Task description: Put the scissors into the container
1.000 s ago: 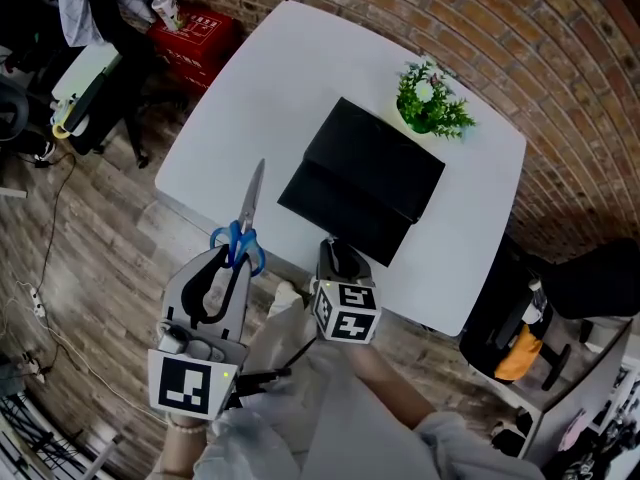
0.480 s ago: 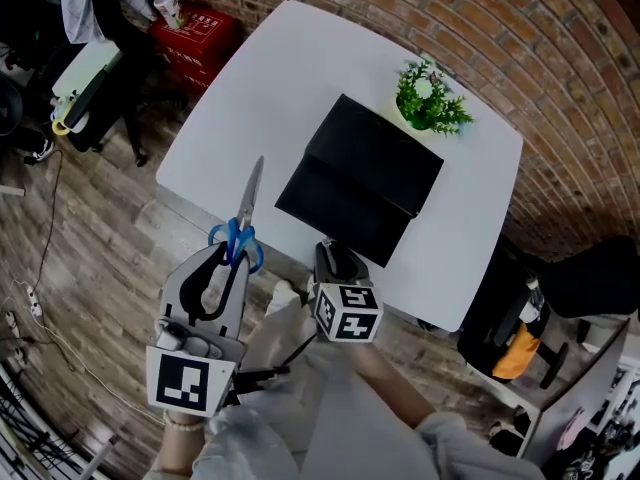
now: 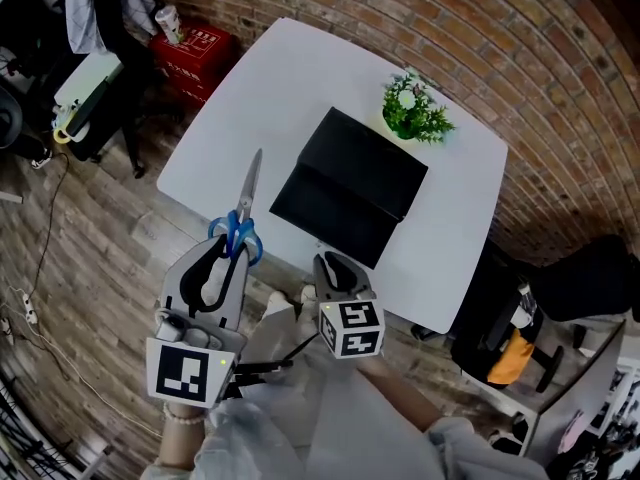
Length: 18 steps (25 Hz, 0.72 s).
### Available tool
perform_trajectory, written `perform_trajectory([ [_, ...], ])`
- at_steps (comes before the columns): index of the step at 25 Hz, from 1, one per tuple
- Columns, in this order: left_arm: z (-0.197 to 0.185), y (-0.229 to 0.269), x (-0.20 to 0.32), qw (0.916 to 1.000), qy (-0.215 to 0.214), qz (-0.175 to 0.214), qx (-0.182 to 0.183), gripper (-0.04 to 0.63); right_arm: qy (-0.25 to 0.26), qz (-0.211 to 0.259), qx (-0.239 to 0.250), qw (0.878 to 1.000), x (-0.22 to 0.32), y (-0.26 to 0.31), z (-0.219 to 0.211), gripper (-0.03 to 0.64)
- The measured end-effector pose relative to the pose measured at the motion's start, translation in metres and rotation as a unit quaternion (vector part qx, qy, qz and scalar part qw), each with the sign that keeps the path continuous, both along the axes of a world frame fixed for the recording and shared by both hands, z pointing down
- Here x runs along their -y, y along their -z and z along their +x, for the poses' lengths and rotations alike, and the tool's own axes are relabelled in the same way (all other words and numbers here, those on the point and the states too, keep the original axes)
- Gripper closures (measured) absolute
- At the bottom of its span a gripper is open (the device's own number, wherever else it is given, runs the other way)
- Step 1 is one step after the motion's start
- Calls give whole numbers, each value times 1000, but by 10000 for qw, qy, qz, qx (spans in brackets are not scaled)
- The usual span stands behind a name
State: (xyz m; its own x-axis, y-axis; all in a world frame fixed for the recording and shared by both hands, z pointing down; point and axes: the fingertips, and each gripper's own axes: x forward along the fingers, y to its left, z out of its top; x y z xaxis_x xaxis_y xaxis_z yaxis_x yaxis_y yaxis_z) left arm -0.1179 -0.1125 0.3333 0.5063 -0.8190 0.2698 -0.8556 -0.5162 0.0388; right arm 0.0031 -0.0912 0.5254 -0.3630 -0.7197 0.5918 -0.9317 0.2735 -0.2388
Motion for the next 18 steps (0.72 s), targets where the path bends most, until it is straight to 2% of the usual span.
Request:
perform_trajectory([
  [4,4,18,1,9998,-6,211,-28,501,-49,728,-196,9971,16,49,17,543],
  [10,4,47,0,9983,-9,584,-55,502,-206,1790,-440,9826,38,130,45,549],
  [14,2,63,-1,9969,34,777,-103,502,-382,2275,-482,9718,42,176,61,552],
  [18,-1,74,-2,9956,51,917,-165,501,-492,2558,-546,9639,40,207,72,554],
])
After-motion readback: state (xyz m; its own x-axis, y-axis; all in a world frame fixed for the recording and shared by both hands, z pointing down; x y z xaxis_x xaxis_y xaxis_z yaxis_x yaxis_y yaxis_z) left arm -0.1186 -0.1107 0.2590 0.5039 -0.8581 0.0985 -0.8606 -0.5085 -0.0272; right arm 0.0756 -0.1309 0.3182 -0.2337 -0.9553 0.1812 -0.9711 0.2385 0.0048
